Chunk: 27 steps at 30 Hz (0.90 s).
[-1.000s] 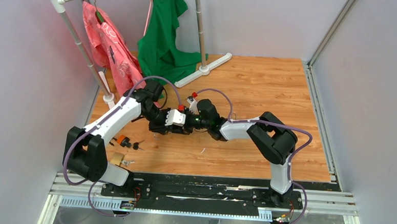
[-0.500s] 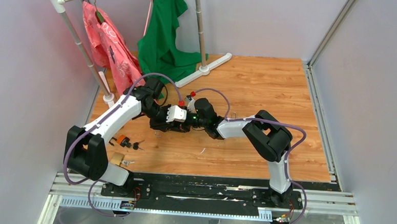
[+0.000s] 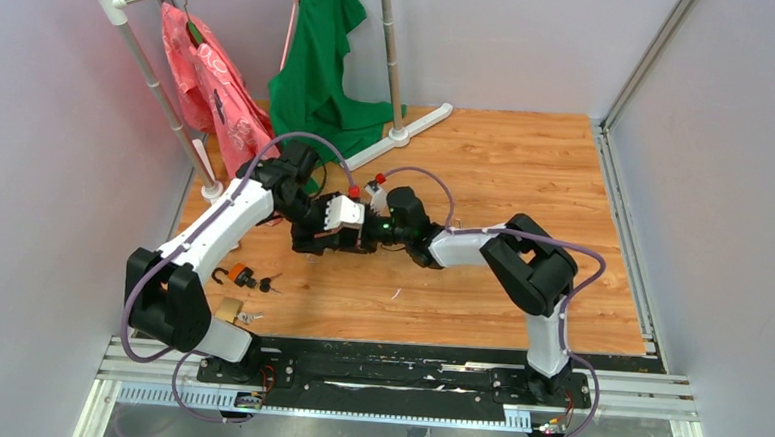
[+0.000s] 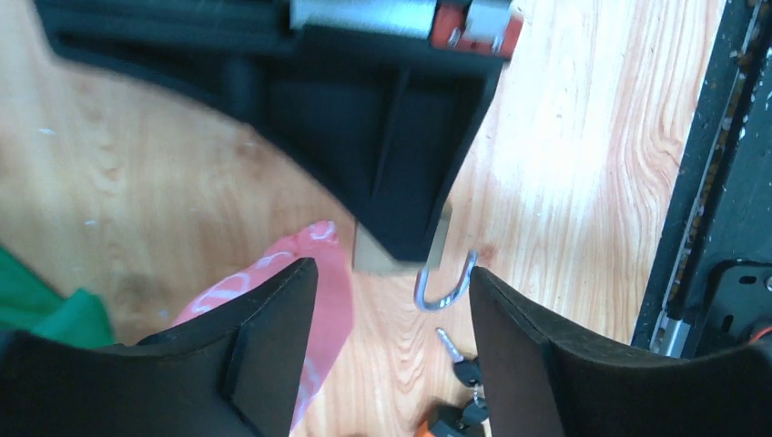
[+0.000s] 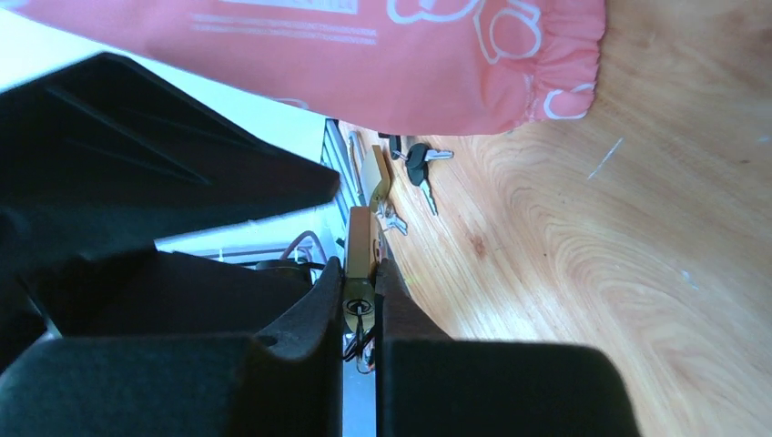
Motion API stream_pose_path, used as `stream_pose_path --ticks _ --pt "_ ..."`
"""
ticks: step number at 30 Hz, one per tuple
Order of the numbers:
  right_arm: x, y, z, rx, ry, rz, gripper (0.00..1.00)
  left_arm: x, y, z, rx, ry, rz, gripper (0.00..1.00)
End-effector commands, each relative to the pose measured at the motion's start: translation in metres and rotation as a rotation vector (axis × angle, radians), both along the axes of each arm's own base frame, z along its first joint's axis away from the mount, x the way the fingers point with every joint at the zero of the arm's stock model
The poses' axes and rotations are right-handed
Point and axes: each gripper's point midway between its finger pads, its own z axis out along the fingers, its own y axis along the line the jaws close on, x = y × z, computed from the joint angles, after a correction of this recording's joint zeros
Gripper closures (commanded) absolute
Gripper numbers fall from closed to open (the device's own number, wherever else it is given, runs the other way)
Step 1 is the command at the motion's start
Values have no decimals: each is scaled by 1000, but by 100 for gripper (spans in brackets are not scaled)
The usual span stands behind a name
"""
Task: Lock with the key
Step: Pick up the lock from the center of the board.
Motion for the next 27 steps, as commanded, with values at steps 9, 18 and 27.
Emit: stream_pose_path --ticks 9,18,27 --pt "-9 -73 122 22 -614 247 100 -18 20 138 -129 -257 85 26" --pt "-51 -87 201 101 -795 244 100 -68 -22 212 -591 -289 212 29" --pt "-88 -89 245 143 -841 254 100 -114 -25 206 -725 -351 140 28"
